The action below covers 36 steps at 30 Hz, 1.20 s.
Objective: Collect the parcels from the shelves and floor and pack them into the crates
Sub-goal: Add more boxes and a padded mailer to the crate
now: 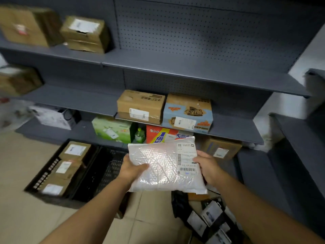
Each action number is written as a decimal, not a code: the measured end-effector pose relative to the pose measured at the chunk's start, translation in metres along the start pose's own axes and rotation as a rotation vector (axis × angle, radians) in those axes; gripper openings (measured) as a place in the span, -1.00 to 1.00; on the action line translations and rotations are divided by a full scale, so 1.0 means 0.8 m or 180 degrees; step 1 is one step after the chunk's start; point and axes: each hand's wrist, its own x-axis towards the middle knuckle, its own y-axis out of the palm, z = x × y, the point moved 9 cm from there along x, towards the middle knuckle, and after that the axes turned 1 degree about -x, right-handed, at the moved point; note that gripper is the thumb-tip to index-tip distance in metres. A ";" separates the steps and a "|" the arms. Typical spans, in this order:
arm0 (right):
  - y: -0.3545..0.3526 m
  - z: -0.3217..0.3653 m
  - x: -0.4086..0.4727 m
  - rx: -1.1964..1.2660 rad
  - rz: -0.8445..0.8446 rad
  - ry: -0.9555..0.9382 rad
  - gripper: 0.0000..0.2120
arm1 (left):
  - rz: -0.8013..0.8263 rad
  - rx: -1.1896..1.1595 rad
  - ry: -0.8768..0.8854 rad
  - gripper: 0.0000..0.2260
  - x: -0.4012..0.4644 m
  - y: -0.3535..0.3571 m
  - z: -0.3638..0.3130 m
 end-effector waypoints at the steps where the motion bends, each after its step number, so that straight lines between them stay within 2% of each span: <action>1: 0.024 -0.003 0.001 -0.0079 0.0055 -0.0005 -0.71 | -0.0088 -0.0076 -0.0008 -0.40 -0.001 -0.025 0.007; 8: 0.227 -0.045 0.007 -0.0703 0.0343 0.0056 -0.71 | -0.0411 -0.0530 -0.0256 -0.55 -0.001 -0.224 0.075; 14: 0.444 -0.108 0.007 -0.1258 0.0579 0.0098 -0.53 | -0.0764 -0.0868 -0.0597 -0.64 0.007 -0.425 0.145; 20: 0.611 -0.142 0.019 -0.1732 0.0736 -0.0339 -0.51 | -0.1010 -0.0743 -0.0630 -0.71 0.032 -0.579 0.184; 26: 0.697 -0.131 0.029 -0.2413 0.0485 -0.0977 -0.52 | -0.1369 -0.0301 -0.0706 -0.74 0.067 -0.655 0.202; 32: 0.765 -0.135 0.080 -0.2556 0.0427 -0.1166 -0.63 | -0.1274 0.0180 -0.0711 -0.32 0.131 -0.692 0.212; 36: 0.813 -0.147 0.141 -0.2678 0.0410 -0.1025 -0.72 | -0.1080 0.0560 -0.0651 -0.35 0.194 -0.717 0.213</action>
